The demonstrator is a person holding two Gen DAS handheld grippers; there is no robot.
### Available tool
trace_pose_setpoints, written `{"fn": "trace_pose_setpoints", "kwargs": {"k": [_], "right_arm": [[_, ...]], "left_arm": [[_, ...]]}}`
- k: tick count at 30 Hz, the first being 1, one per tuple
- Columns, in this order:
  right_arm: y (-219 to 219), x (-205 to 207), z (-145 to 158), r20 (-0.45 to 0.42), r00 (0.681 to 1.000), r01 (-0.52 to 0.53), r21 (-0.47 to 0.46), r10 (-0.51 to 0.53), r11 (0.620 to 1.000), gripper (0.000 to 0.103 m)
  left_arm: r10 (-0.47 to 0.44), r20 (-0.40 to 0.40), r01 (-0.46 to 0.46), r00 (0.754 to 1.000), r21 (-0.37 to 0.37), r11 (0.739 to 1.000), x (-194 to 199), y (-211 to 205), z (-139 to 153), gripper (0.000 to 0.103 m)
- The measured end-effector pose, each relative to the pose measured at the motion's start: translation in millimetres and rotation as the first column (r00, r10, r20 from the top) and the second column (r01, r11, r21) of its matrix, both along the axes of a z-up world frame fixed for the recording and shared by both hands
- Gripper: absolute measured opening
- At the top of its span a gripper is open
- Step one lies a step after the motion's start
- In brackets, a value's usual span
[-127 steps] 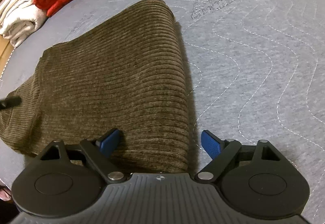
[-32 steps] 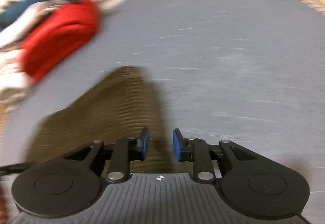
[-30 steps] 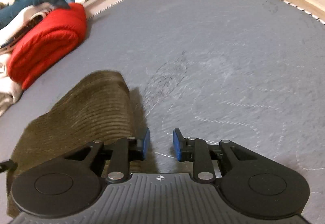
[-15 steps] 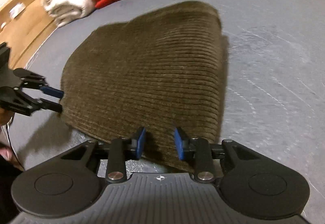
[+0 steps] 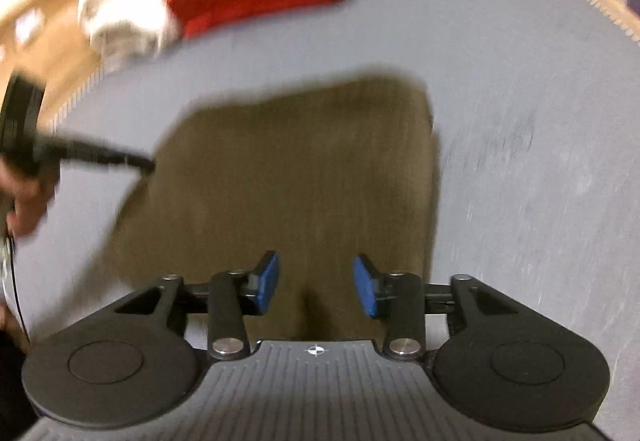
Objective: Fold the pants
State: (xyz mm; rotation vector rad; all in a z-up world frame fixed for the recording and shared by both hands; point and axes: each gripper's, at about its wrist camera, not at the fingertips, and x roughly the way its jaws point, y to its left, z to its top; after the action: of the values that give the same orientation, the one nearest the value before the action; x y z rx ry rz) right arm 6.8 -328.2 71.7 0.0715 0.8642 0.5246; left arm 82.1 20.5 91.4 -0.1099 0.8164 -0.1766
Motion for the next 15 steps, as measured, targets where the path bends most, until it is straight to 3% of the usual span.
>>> {"fn": "trace_pose_setpoints", "kwargs": {"k": [1,4,10,12,15], "right_arm": [[-0.6,6.3,8.7,0.036,0.998,0.042,0.032,-0.043,0.999,0.056],[-1.7,29.7,18.8,0.105,0.979,0.164,0.112,-0.176,0.980,0.058],[6.0,95.2,-13.5,0.042,0.930,0.348,0.214,-0.365,0.913,0.058],[10.3,109.9,-26.8,0.038,0.921,0.372,0.208,-0.388,0.905,0.058],[16.5,132.0,-48.9,0.074,0.911,0.394,0.134,-0.406,0.909,0.057]], "left_arm": [[0.021,0.018,-0.021,1.000,-0.031,0.999,5.3,-0.3,3.6,0.025],[0.073,0.068,-0.068,0.995,-0.063,0.996,9.8,-6.8,0.6,0.025],[0.102,0.122,-0.091,0.987,-0.090,0.992,20.7,-14.6,-9.7,0.025],[0.102,0.105,-0.091,0.989,-0.102,0.991,25.5,-14.4,-19.5,0.025],[0.132,-0.007,-0.132,0.991,-0.025,0.991,36.7,-9.9,-49.9,0.017]]}}
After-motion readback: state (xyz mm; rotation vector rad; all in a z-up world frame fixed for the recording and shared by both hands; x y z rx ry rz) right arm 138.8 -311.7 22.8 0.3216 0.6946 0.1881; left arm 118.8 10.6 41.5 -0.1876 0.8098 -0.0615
